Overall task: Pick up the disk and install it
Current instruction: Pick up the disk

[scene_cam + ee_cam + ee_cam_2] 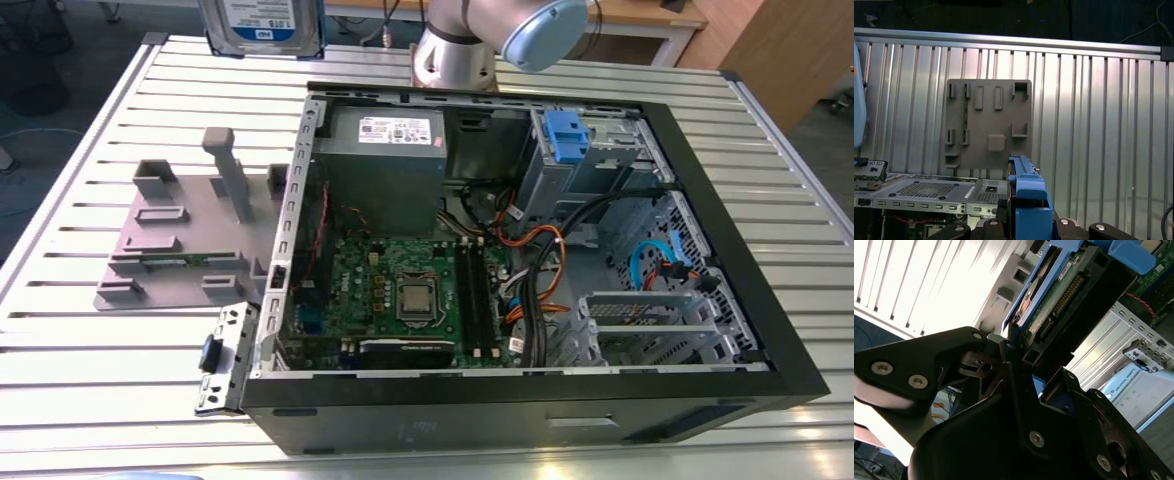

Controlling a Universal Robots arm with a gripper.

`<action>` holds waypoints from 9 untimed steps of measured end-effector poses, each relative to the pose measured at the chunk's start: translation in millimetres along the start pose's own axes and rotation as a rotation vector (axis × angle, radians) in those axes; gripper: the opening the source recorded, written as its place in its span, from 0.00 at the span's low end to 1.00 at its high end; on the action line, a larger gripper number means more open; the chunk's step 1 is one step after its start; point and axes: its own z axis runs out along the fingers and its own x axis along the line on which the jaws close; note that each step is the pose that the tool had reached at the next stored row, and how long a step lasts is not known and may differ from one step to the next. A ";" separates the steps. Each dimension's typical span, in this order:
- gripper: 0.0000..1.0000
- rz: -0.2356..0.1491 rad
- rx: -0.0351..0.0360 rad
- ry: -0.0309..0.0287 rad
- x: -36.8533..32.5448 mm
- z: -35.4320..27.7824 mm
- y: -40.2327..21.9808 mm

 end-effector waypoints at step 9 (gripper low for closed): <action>0.37 0.000 0.0000 0.0000 0.2 -0.3 -5.4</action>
